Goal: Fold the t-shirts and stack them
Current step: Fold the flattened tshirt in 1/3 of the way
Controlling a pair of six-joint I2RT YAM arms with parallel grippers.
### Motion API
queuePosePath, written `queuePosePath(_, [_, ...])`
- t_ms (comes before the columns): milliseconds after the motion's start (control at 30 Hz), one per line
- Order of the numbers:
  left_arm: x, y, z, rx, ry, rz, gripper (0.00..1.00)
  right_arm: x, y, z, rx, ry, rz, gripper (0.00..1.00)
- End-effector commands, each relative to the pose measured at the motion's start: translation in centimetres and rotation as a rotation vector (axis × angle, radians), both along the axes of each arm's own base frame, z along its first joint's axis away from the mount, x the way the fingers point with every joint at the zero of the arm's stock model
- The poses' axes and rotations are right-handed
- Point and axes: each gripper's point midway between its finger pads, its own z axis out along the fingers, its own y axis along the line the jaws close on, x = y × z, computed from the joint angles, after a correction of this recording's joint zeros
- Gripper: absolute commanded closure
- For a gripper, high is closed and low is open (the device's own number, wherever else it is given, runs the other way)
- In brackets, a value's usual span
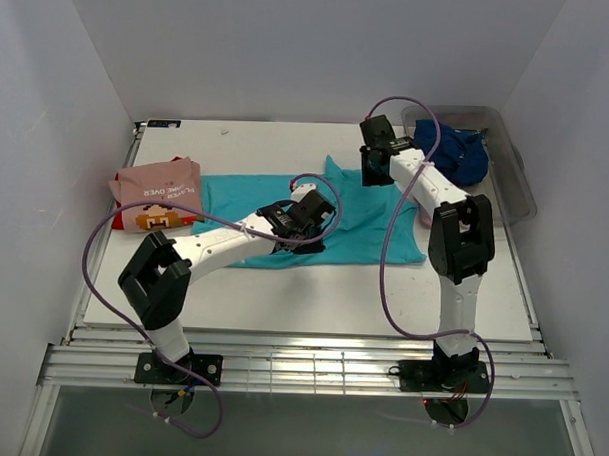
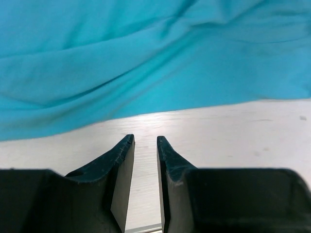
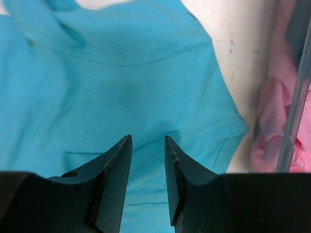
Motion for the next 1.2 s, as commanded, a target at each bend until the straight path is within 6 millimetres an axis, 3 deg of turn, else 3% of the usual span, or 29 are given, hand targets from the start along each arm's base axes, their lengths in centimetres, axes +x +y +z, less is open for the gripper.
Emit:
queuePosePath(0, [1.0,-3.0,2.8,-0.033,-0.065,-0.078,0.63,-0.8,-3.2,-2.8,-0.063,0.105,-0.053,0.61])
queuePosePath(67, [1.5,-4.3,3.8,-0.051,-0.084,-0.101,0.63,-1.2,-3.5,-3.7,-0.055,0.136,-0.050,0.61])
queuePosePath(167, [2.3,-5.2,3.4,-0.034,-0.089,-0.121,0.63,-2.1,-4.0,-5.4,-0.072,0.182,-0.046,0.61])
queuePosePath(333, [3.4,-6.5,1.2,0.002,-0.073,-0.142,0.63,-2.4,-3.7,-7.4,-0.060,0.221,-0.029,0.61])
queuePosePath(533, [4.1,-7.8,0.0,0.002,-0.056,-0.162,0.63,-3.2,-3.7,-7.9,-0.050,0.245,-0.033,0.62])
queuePosePath(867, [3.2,-8.1,-0.7,-0.016,-0.015,-0.173,0.63,-3.3,-4.2,-9.4,-0.080,0.246,-0.022,0.66])
queuePosePath(1167, [1.7,-7.4,-1.9,-0.028,0.035,-0.165,0.63,-1.2,-4.3,-6.8,-0.095,0.137,-0.009,0.71])
